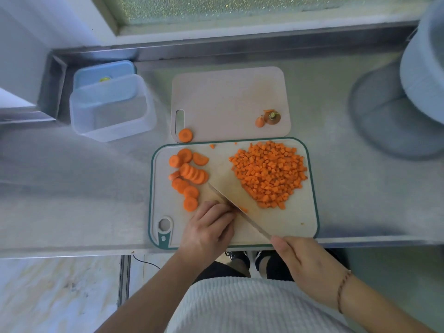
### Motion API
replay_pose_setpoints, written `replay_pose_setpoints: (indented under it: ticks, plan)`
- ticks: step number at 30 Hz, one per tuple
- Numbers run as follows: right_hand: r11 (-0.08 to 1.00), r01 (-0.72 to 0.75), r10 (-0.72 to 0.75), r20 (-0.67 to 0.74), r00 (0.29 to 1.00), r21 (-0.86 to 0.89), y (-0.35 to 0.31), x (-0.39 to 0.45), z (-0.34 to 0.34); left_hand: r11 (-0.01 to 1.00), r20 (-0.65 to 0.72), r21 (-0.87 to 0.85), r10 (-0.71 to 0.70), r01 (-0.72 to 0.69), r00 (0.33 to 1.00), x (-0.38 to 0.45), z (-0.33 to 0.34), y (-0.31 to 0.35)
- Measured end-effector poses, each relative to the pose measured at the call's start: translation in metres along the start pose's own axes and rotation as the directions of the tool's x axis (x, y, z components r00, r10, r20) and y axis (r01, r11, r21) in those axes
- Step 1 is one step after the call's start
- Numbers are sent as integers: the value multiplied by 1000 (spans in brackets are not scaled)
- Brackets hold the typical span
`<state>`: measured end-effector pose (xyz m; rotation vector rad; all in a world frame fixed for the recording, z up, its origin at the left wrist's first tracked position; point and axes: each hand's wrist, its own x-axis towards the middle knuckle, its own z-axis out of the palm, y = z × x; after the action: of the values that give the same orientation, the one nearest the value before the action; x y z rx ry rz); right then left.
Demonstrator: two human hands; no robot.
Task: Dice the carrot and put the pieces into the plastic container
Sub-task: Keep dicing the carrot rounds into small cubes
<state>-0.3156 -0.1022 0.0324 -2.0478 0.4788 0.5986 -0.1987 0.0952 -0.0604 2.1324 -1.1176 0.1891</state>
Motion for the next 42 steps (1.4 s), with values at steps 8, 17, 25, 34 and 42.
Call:
replay_pose_setpoints:
  ticks: [8,17,25,34,42]
  plan:
    - [999,-33,35,36,999,-29,28,-13,5,999,-12,-21,-26,25,1000,-2,0,-1]
    - [998,-7,9,31,999,-65,-8,7,2,998,-2,-36,-46,46,999,-2,-1,-1]
    - [998,-51,55,86,995,-48,26,-17,5,999,-3,-19,-28,28,1000,-5,0,0]
    - [992,3,1,29,1000,-130,-7,3,9,999,6,-33,-22,22,1000,-4,-4,-1]
    - [998,-55,57,76,995,-20,8,-22,-4,999,-11,32,-20,20,1000,-9,-4,-4]
